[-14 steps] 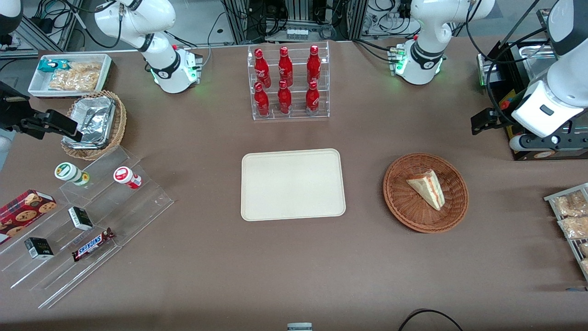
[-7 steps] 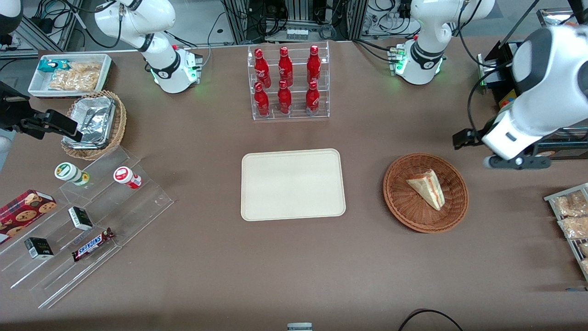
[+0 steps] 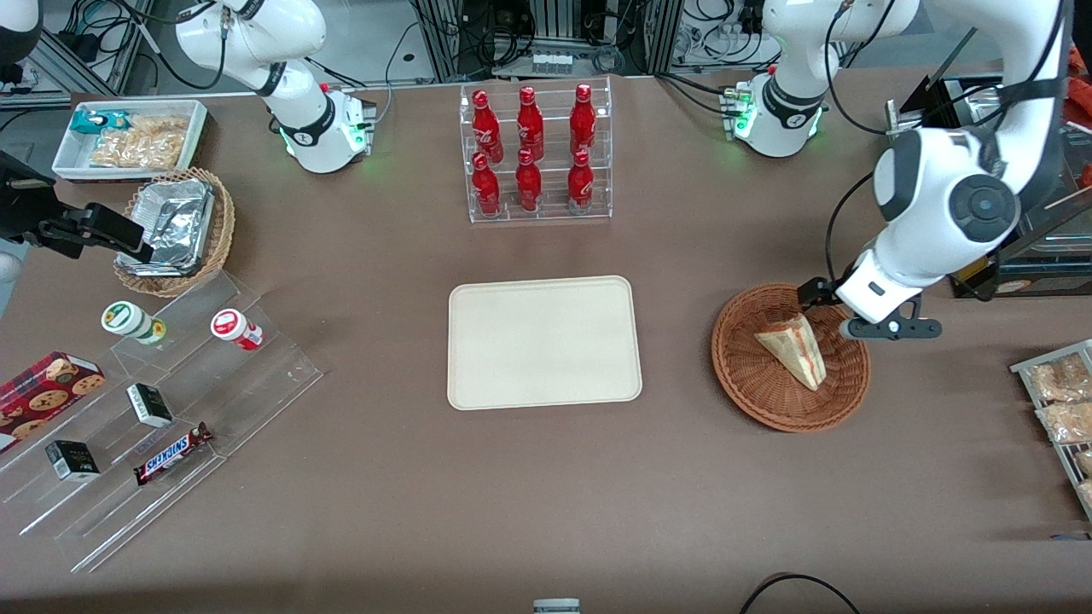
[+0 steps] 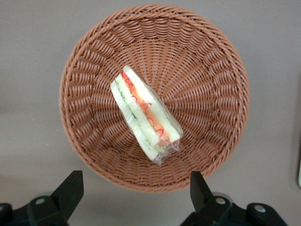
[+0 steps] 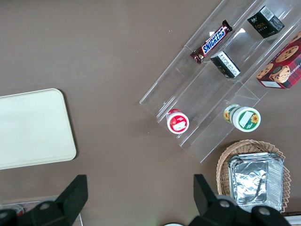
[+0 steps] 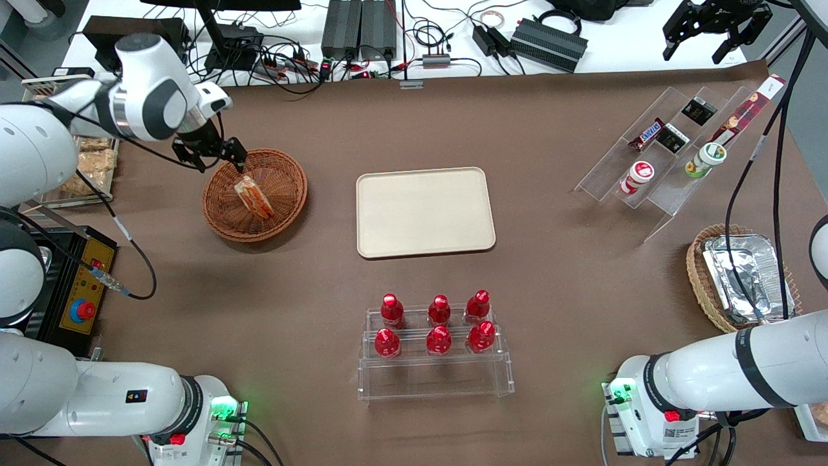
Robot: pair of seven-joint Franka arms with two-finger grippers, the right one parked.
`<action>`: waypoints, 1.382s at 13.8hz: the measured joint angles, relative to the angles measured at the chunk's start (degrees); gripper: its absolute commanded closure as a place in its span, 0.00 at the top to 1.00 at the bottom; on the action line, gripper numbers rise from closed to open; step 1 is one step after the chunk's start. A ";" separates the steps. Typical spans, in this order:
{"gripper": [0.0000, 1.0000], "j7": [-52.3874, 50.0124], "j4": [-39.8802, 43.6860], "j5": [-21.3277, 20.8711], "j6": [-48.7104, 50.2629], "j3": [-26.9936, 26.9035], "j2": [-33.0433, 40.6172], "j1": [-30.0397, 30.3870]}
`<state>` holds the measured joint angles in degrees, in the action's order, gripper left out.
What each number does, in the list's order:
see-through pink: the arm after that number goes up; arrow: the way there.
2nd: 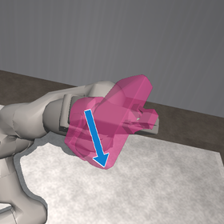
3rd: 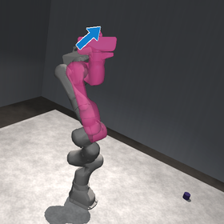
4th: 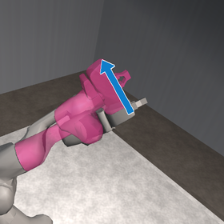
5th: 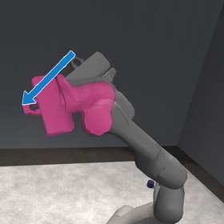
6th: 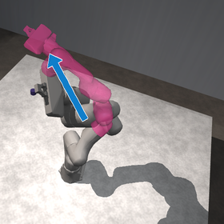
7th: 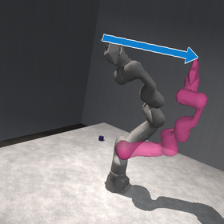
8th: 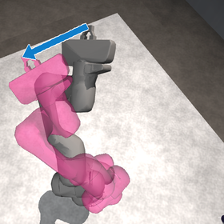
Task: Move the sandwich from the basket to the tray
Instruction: 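Lower the left gripper and close it on the wrapped sandwich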
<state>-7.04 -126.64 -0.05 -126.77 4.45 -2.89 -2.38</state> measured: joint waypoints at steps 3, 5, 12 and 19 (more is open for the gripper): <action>1.00 -13.69 -1.90 0.16 -3.23 0.05 -1.38 -1.68; 1.00 -24.77 -2.02 0.16 -6.44 0.13 -3.21 -2.78; 1.00 -36.98 -1.82 0.16 -9.91 -0.41 -7.87 -2.23; 0.67 -37.40 -1.41 3.59 -11.03 -0.46 -11.85 -1.06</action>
<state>-44.44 -128.04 3.54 -137.80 3.99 -14.75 -3.44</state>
